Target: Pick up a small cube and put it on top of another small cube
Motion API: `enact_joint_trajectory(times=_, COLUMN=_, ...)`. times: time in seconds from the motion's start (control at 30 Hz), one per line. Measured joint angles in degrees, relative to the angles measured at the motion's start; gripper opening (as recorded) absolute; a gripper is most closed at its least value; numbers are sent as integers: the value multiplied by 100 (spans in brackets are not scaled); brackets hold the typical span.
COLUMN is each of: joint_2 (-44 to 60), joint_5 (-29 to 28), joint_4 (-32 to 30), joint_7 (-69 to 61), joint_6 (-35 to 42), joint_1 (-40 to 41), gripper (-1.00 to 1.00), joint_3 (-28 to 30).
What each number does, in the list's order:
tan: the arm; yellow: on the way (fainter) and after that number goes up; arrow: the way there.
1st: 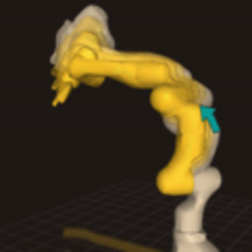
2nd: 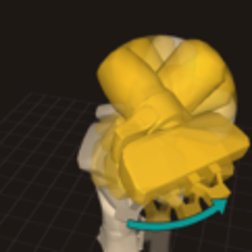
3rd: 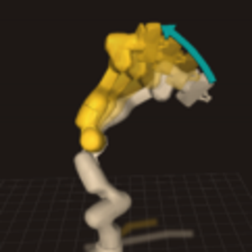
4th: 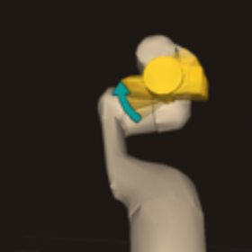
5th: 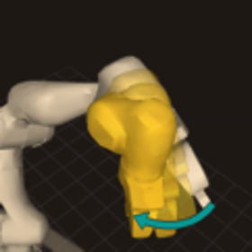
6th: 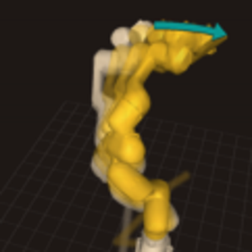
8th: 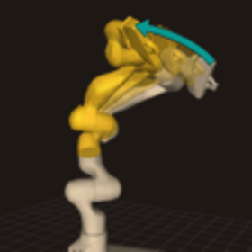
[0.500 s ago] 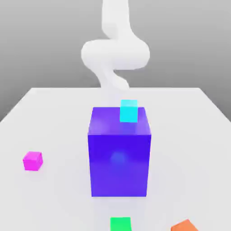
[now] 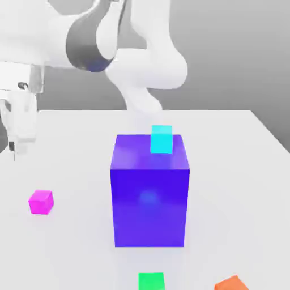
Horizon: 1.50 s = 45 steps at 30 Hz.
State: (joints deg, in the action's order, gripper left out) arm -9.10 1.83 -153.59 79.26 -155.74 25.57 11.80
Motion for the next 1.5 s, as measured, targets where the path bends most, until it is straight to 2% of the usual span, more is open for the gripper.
enact_joint_trajectory(times=0.2, joint_2=1253, joint_5=246, joint_4=-631, joint_7=872, joint_6=-829, joint_1=720, gripper=0, joint_3=424)
enact_joint_trajectory(times=0.27, joint_2=1675, joint_5=620, joint_4=-597, joint_7=662, joint_6=-1142, joint_1=855, gripper=0, joint_3=230)
enact_joint_trajectory(times=0.4, joint_2=2503, joint_5=1245, joint_4=-438, joint_7=209, joint_6=-1794, joint_1=1497, gripper=0, joint_3=-553)
enact_joint_trajectory(times=0.43, joint_2=2633, joint_5=1306, joint_4=-412, joint_7=161, joint_6=-1899, joint_1=1619, gripper=-100, joint_3=-689)
enact_joint_trajectory(times=0.67, joint_2=2628, joint_5=1278, joint_4=-413, joint_7=185, joint_6=-1904, joint_1=1633, gripper=-100, joint_3=-698)
enact_joint_trajectory(times=0.8, joint_2=1924, joint_5=661, joint_4=-566, joint_7=649, joint_6=-1355, joint_1=1251, gripper=-100, joint_3=-169)
enact_joint_trajectory(times=0.9, joint_2=1369, joint_5=142, joint_4=-639, joint_7=986, joint_6=-881, joint_1=1167, gripper=-100, joint_3=-56)
enact_joint_trajectory(times=1.33, joint_2=1949, joint_5=-576, joint_4=1428, joint_7=-759, joint_6=632, joint_1=-849, gripper=-100, joint_3=-2175)
enact_joint_trajectory(times=1.4, joint_2=2343, joint_5=-796, joint_4=1777, joint_7=-927, joint_6=604, joint_1=-1156, gripper=-100, joint_3=-2402)
enact_joint_trajectory(times=1.47, joint_2=2789, joint_5=-1025, joint_4=1928, joint_7=-882, joint_6=324, joint_1=-1335, gripper=-100, joint_3=-2385)
enact_joint_trajectory(times=1.5, joint_2=2955, joint_5=-1106, joint_4=1959, joint_7=-843, joint_6=193, joint_1=-1391, gripper=100, joint_3=-2349)
